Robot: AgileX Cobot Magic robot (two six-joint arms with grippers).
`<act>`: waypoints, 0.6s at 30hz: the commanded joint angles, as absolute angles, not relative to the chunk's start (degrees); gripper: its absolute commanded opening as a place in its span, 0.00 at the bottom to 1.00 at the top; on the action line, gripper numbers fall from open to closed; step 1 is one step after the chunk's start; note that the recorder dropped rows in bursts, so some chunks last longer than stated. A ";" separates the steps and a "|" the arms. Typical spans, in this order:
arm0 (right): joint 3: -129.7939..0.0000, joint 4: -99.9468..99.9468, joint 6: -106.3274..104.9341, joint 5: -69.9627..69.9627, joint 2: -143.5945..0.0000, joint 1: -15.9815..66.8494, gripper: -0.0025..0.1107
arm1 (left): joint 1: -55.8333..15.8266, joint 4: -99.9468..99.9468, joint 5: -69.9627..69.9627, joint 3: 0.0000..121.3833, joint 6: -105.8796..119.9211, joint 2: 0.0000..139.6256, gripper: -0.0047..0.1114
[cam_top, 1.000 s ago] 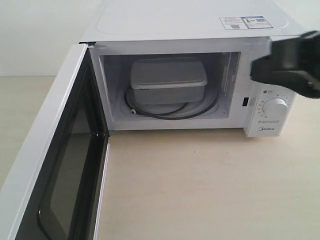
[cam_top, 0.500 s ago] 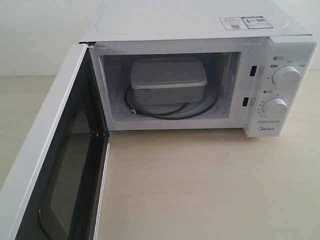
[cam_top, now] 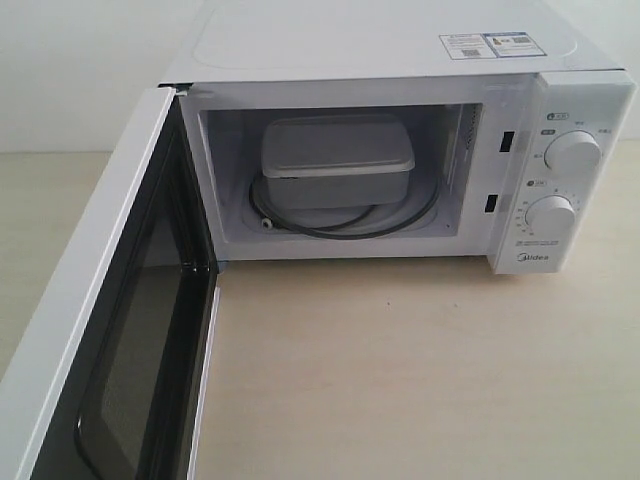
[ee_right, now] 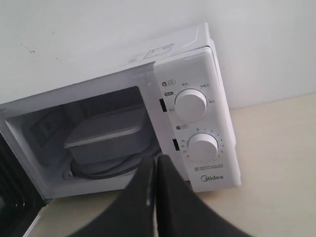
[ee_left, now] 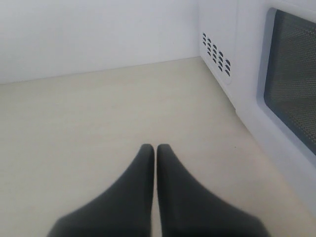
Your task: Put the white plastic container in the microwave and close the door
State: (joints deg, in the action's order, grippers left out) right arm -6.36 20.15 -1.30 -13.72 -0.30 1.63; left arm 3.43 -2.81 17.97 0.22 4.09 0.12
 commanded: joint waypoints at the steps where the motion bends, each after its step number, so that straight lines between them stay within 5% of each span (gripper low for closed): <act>1: -2.92 19.68 -2.01 -8.05 0.00 1.22 0.02 | 3.67 -2.97 17.78 0.00 4.16 0.00 0.07; 9: 0.00 19.26 -4.48 0.73 0.00 1.22 0.02 | 3.67 -2.97 17.78 0.00 4.16 0.00 0.07; 18: 0.00 4.23 -4.13 -8.90 0.00 1.22 0.02 | 3.67 -2.97 17.78 0.00 4.16 0.00 0.07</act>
